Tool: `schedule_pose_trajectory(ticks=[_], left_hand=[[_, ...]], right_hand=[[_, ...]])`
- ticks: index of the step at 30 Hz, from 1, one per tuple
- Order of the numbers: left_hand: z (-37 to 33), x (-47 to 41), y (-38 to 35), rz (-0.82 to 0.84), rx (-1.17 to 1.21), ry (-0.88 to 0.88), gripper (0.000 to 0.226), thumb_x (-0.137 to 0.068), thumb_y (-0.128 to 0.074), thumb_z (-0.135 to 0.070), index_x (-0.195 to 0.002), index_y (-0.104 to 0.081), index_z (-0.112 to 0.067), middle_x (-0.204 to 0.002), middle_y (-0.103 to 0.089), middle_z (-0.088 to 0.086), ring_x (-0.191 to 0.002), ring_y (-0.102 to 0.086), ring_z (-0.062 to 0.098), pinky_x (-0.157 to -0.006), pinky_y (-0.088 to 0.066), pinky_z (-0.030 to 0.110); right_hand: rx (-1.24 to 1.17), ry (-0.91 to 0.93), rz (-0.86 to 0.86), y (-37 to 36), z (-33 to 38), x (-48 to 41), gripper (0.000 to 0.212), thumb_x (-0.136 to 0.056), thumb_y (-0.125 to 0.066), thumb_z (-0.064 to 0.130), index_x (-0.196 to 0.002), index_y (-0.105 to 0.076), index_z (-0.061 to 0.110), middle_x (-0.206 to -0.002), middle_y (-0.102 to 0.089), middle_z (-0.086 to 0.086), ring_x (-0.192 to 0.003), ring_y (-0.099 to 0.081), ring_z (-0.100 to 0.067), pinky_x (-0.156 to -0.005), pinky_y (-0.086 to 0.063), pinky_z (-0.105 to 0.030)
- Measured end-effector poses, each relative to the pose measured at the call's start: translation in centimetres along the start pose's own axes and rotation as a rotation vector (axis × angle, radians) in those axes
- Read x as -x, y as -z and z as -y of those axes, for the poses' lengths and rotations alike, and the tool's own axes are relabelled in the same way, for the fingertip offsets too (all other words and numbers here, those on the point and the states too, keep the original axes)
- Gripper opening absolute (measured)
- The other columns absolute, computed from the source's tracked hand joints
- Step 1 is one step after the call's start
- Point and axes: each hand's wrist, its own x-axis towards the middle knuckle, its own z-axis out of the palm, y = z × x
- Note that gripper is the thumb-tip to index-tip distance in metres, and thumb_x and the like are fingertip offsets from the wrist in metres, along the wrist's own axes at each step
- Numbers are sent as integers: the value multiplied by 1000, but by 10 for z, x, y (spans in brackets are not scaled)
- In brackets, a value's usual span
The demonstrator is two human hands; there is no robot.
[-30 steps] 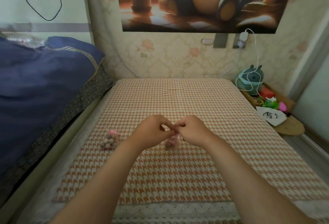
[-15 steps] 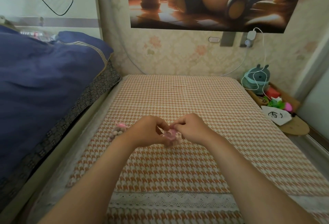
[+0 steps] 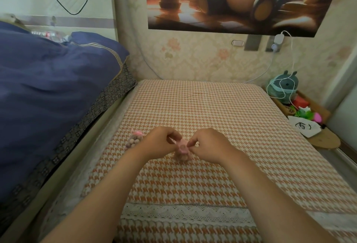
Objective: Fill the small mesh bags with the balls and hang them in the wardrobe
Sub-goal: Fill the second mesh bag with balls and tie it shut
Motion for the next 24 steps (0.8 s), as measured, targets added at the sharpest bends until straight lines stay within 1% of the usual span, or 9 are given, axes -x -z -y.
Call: schedule_pose_trajectory(ticks=[3, 5, 7, 9, 11, 12, 15, 19, 24], left_hand=[[6, -2, -1, 132, 54, 26, 100, -60, -89, -42, -145, -37, -32, -131, -52, -16, -117, -53, 3, -97, -51, 31], [10, -4, -7, 208, 52, 42, 110, -60, -88, -46, -150, -27, -33, -137, -49, -12, -124, -50, 7, -104, -46, 34], [13, -10, -14, 185, 31, 46, 94, -66, -84, -47, -145, -39, -28, -133, -58, -5, -117, -57, 11, -100, -50, 36], [12, -13, -18, 128, -18, 12, 60, -73, -80, -44, -126, -59, -25, -109, -67, -7, -95, -62, 7, -80, -52, 22], [8, -13, -17, 107, -75, -40, 23, -80, -78, -38, -97, -67, -28, -80, -62, -15, -70, -55, -1, -58, -38, 10], [6, -14, -17, 108, -83, -64, 15, -81, -77, -36, -87, -65, -29, -71, -57, -16, -62, -50, -3, -52, -34, 10], [6, -15, -16, 124, -78, -87, 14, -82, -77, -34, -87, -66, -27, -68, -55, -16, -58, -48, -5, -51, -34, 9], [7, -16, -16, 137, -68, -75, 17, -80, -78, -32, -93, -69, -28, -73, -60, -17, -65, -53, -5, -55, -35, 9], [9, -17, -15, 95, -126, -97, 14, -81, -77, -26, -75, -64, -23, -62, -51, -10, -56, -43, 1, -53, -31, 19]], right_hand=[[52, 35, -46, -1, -1, -9, 19, -95, -63, 37, -100, -81, 34, -104, -76, 13, -90, -67, -9, -78, -56, -31], [51, 47, -40, -1, -2, -13, 18, -95, -63, 38, -100, -80, 37, -97, -76, 12, -85, -67, -10, -77, -58, -35], [55, 54, -23, -1, -2, -14, 18, -94, -62, 40, -101, -78, 40, -94, -75, 11, -80, -68, -12, -75, -59, -38], [54, 65, -15, -1, -4, -14, 17, -92, -62, 38, -100, -78, 40, -97, -73, 13, -79, -68, -13, -73, -59, -39], [22, 84, -17, 0, -6, -13, 17, -91, -64, 36, -101, -77, 39, -107, -69, 17, -86, -65, -10, -77, -57, -36], [6, 99, -15, 0, -7, -13, 18, -91, -64, 36, -104, -76, 38, -111, -66, 17, -92, -63, -8, -80, -55, -33], [20, 132, 14, -1, -8, -12, 22, -93, -63, 37, -111, -75, 37, -117, -63, 17, -103, -59, -8, -87, -51, -31], [121, 96, 68, -5, -7, -14, 25, -96, -56, 37, -111, -76, 39, -109, -69, 11, -97, -64, -16, -82, -56, -40], [79, 101, 79, -2, -1, -13, 31, -97, -51, 29, -116, -74, 39, -110, -66, 10, -98, -63, -16, -82, -55, -41]])
